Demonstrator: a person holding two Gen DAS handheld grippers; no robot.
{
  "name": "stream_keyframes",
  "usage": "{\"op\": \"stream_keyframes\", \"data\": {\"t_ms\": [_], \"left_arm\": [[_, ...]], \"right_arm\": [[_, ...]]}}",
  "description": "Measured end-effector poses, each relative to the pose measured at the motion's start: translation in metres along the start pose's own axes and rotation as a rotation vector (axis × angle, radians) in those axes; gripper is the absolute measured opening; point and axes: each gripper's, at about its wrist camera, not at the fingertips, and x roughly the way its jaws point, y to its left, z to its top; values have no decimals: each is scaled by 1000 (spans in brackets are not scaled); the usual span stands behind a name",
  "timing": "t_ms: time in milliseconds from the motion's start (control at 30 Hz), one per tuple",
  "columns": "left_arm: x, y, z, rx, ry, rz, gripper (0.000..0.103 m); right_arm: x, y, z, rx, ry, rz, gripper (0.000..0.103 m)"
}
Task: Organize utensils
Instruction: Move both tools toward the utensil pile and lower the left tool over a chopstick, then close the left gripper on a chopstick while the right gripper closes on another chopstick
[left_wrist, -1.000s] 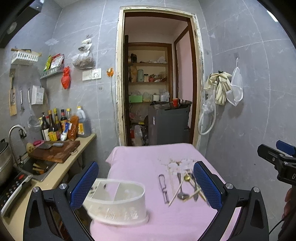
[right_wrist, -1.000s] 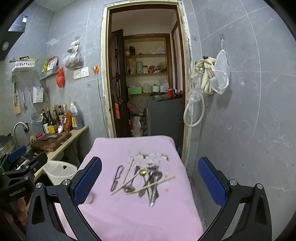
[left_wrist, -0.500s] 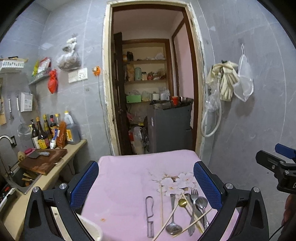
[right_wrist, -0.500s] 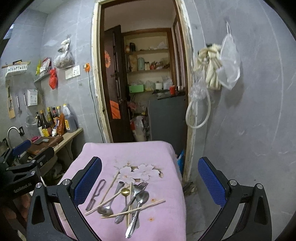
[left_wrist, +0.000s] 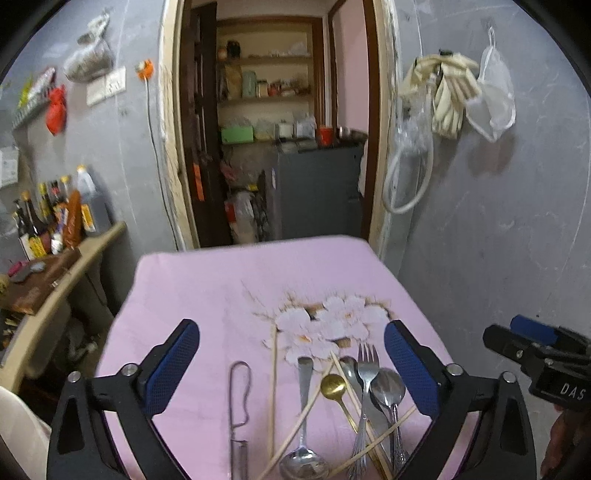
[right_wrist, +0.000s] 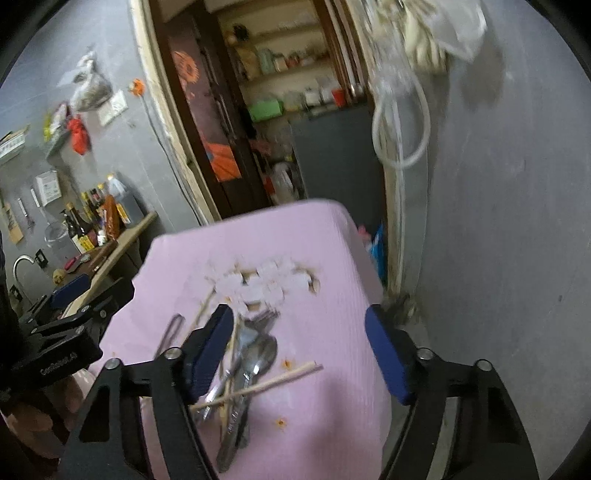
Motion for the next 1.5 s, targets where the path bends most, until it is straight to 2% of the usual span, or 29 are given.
{"op": "stream_keyframes", "data": {"t_ms": [33,200,300,367,467,667,933,1067,1200,1300,1367,1500], "left_arm": [[8,-1,-3,-3,22,-2,94],[46,0,-18,-11,124,6,79],[68,8,-25,-54,198,7,68],[82,15,-28,-91,246,7,57],[98,22,-30,-113,290,19,47],[124,30,-36,-130,377,15,32],[148,38,-32,-173,453,-8,27],[159,36,-24,-143,476,-5,27],[169,34,-15,-120,500,9,25],[172,31,-13,-93,511,37,16],[174,32,-12,-92,517,25,6],[174,33,-11,-103,529,8,6]], "right_arm": [[8,-3,-5,14,21,3,64],[41,-16,-31,73,113,9,47],[57,-21,-45,108,161,20,40],[67,-21,-54,128,192,33,37],[79,-21,-65,147,233,55,34],[98,-22,-70,188,276,100,33],[117,-14,-59,214,291,170,19],[128,-12,-53,229,314,200,16],[136,-12,-50,257,331,216,4],[137,-10,-48,257,335,223,2],[137,-9,-47,253,335,230,1],[136,-8,-43,234,334,239,1]]}}
